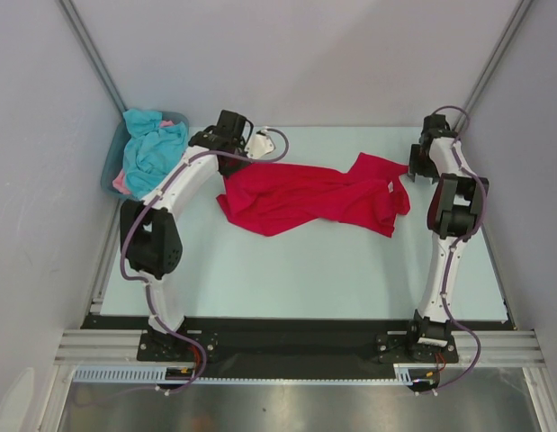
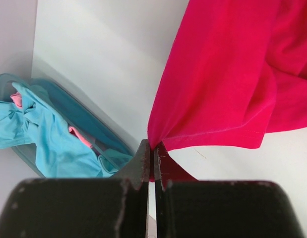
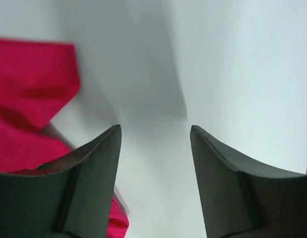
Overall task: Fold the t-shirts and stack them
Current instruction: Flatten the tshirt out
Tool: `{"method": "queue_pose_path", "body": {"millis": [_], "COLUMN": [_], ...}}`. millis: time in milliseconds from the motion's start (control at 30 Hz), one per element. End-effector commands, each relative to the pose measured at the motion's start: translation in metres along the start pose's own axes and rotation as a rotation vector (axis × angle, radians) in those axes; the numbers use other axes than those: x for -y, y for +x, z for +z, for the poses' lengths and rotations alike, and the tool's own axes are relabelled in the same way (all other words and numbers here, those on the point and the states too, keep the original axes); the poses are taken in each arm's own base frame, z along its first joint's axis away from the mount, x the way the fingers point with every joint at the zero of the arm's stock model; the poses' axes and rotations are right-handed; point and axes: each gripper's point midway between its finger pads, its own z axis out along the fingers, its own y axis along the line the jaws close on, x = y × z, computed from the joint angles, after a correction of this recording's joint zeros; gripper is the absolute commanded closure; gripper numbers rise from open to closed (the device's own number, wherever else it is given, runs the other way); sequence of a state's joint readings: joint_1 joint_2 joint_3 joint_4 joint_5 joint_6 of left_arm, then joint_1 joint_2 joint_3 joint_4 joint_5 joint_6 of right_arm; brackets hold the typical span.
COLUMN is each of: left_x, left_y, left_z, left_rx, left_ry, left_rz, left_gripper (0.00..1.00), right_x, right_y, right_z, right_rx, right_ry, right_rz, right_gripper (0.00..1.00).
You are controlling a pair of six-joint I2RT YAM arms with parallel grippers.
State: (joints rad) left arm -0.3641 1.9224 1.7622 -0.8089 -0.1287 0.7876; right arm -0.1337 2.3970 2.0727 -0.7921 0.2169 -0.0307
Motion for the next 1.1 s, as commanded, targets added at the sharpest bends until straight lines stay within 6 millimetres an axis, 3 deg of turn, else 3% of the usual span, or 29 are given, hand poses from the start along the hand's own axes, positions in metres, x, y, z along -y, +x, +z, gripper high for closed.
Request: {"method": "queue_pose_path", "body": {"millis": [0, 167, 300, 533, 767, 967, 1067], "left_x": [-0.022, -0.021, -0.02, -0.018, -0.016, -0.014, -0.015], "left_y": [-0.008, -0.003, -0.002, 0.002, 0.002, 0.004, 0.002], "left_z": [-0.031, -0.032, -0.032, -0.035, -0.039, -0.034, -0.031], "left_rx": [0.048, 0.034, 0.032, 0.015, 0.003, -0.012, -0.004], "left_ry": [-0.088, -0.093, -0.095, -0.101, -0.112, -0.113, -0.119], "left_rz": [0.008, 0.016, 0.016, 0.04, 0.068, 0.07, 0.064], "left_gripper": [1.0, 1.0, 1.0, 1.0, 1.0, 1.0, 1.0], "right_x": [-0.003, 0.007, 0.009, -0.007, -0.019, -0.021, -0.018], "right_y": [-0.036, -0.056, -0.06, -0.052, -0.058, -0.055, -0.057], "right_z": [-0.016, -0.019, -0.011, 0.014, 0.025, 0.024, 0.012], "right_rx": [0.092, 0.141, 0.147, 0.11, 0.118, 0.111, 0.144], "right_ry": [-0.04, -0.033, -0.038, -0.114, -0.152, -0.143, -0.163], "right_rz": [0.087, 0.133, 0.157, 0.182, 0.194, 0.158, 0.129], "right_gripper": [0.37, 0.4, 0.41, 0.46, 0.48, 0.47, 0.45]}}
